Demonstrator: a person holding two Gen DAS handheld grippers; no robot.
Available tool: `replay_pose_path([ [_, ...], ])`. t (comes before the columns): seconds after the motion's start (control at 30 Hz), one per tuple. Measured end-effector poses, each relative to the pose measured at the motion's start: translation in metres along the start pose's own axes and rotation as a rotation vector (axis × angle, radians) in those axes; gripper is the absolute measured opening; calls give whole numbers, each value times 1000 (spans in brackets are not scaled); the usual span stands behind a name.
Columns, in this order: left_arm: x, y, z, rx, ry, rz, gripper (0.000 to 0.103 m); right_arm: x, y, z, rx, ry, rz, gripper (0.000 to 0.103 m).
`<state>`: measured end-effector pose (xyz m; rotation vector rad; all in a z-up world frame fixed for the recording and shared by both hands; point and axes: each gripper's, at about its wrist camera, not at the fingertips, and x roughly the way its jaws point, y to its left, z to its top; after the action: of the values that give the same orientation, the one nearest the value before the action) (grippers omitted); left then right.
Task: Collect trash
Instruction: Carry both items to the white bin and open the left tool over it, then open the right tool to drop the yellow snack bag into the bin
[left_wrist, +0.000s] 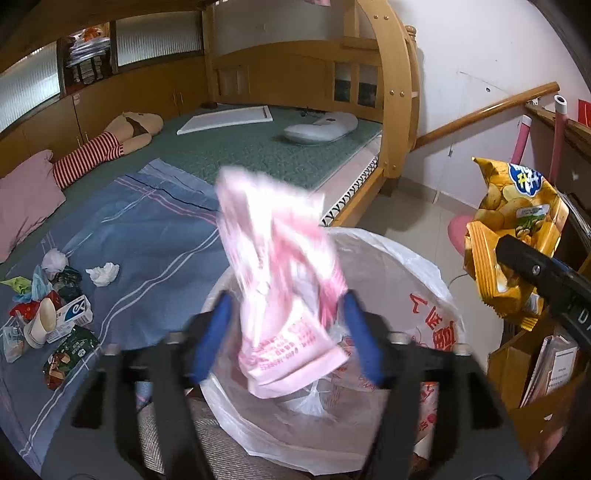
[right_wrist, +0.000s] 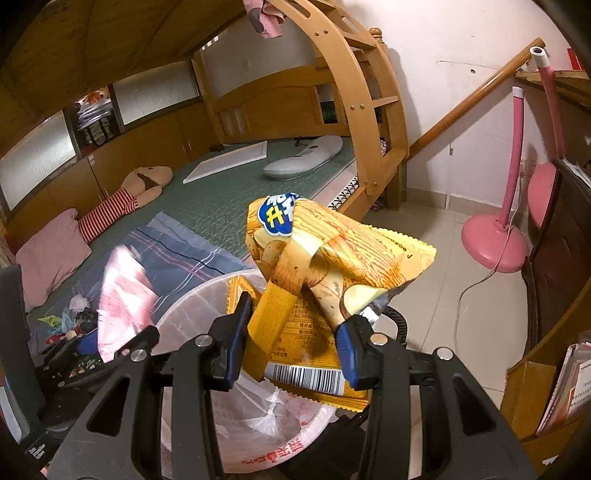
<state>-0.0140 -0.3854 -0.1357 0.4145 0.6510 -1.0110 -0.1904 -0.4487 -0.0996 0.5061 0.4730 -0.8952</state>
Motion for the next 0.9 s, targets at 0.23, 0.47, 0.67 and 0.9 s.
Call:
replay_pose_path([
  [0.23,-8,10,2,-19,-10,34,73,8,9,-2,-6,26,16,43],
  [0.47,-33,46,2,-90,-46,100,73,35,20,-6,-27,107,25,53],
  [0.67,-46,72,-1,-128,-53,139,76,38,24,-8,-24,117,2,68],
  [0.9,-51,88,-3,-170,-51,155,77,37,34,-7,-67,109,-28,75],
])
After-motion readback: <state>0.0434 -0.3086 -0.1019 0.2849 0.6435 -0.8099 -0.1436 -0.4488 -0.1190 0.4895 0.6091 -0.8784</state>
